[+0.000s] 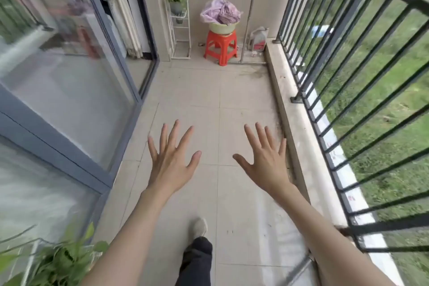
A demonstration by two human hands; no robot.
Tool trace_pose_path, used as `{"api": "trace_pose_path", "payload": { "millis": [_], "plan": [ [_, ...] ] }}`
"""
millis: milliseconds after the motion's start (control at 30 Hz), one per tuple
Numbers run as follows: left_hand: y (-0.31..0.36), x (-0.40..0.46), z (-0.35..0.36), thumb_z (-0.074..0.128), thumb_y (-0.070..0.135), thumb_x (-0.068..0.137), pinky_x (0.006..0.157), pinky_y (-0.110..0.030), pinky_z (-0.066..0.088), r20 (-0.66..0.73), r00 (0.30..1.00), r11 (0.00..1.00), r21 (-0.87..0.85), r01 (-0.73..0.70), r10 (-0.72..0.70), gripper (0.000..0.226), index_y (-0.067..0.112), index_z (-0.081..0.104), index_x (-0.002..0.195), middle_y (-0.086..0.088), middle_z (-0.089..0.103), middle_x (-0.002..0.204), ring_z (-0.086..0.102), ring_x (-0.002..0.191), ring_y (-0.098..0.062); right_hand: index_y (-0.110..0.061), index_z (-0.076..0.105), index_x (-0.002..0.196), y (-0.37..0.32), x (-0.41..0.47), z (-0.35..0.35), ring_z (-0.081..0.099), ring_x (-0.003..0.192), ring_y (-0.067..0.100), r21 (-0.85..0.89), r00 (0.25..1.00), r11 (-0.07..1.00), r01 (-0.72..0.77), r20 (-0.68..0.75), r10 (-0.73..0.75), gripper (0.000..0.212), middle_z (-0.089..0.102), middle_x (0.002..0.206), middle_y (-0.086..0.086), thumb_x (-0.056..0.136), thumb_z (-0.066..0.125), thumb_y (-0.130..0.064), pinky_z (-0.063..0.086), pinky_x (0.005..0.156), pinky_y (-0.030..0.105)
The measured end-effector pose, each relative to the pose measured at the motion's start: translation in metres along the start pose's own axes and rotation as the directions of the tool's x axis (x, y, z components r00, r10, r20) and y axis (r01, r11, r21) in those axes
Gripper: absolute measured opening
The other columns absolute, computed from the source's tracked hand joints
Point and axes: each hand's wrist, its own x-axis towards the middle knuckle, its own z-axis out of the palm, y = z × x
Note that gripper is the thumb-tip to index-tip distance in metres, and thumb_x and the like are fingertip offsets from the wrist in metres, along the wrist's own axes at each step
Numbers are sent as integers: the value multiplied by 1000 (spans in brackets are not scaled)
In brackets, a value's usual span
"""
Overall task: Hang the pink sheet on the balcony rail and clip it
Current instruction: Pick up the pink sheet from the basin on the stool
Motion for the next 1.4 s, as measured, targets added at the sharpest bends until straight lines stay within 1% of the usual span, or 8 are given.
{"api": "trace_pose_path", "payload": {
  "millis": [67, 167, 300, 400, 733, 1100, 1267, 1400],
  "plan": [
    [-13, 27, 13, 19, 60, 80, 111, -54, -9, 23, 996, 995, -45, 87, -86, 71, 33, 21, 145, 0, 4, 157, -9, 144, -22, -33, 4, 148, 4, 38, 12, -4, 145, 22, -8, 999, 999, -35, 34, 35, 73, 2, 158, 0, 89, 40, -57, -4, 112, 56],
    [-35, 81, 28, 24, 58, 82, 111, -53, -10, 75, 987, 986, -72, 148, -142, 68, 34, 18, 145, 1, 0, 157, -13, 143, -20, -32, 2, 148, -1, 111, 19, -6, 145, 20, -12, 996, 998, -66, 67, 66, 73, 0, 158, -1, 90, 39, -58, -3, 112, 56],
    [-60, 187, 20, 16, 63, 79, 111, -52, -12, 40, 993, 992, -57, 113, -111, 72, 35, 17, 145, 2, -2, 157, -16, 142, -18, -32, 3, 148, -14, 214, 16, -5, 145, 20, 11, 998, 999, -41, 38, 41, 74, 1, 158, -2, 89, 41, -57, -3, 112, 55],
    [-69, 264, 12, 22, 59, 83, 111, -51, -12, 16, 997, 996, -58, 73, -72, 67, 33, 18, 145, 2, -1, 157, -15, 142, -18, -32, 6, 148, -14, 281, 9, -5, 145, 19, 40, 999, 998, -40, -13, 41, 73, 3, 158, -2, 89, 43, -56, -4, 112, 56],
    [-101, 474, 52, 12, 64, 77, 111, -51, -14, 111, 994, 1000, -13, 26, -24, 75, 35, 14, 146, 3, -5, 157, -19, 142, -18, -33, 7, 148, 33, 490, 18, -3, 145, 21, 8, 997, 997, -81, 3, 80, 73, 4, 158, 0, 88, 44, -56, -3, 111, 56],
    [-113, 758, 53, 17, 62, 79, 111, -53, -9, -12, 1000, 999, 39, 3, -3, 74, 30, 22, 145, 0, 6, 157, -6, 144, -25, -31, 9, 148, 63, 779, -5, -3, 145, 20, 38, 999, 999, -25, -22, 26, 73, 4, 158, 0, 89, 45, -55, 0, 112, 56],
    [-144, 850, 75, 11, 65, 75, 111, -52, -11, 67, 996, 998, 40, 52, -55, 78, 32, 16, 146, 1, 0, 158, -11, 144, -23, -33, 7, 148, 66, 885, 12, -3, 145, 19, 64, 1000, 997, -30, 8, 30, 74, 5, 158, 0, 88, 45, -55, 1, 113, 56],
    [-174, 961, 93, 11, 65, 75, 111, -52, -10, 74, 997, 999, 22, 28, -30, 79, 31, 17, 146, -1, 2, 157, -9, 144, -25, -35, 4, 147, 68, 993, 29, -2, 145, 20, 56, 998, 997, -60, 7, 60, 75, 4, 158, -1, 88, 45, -56, 2, 113, 58]
  ]
}}
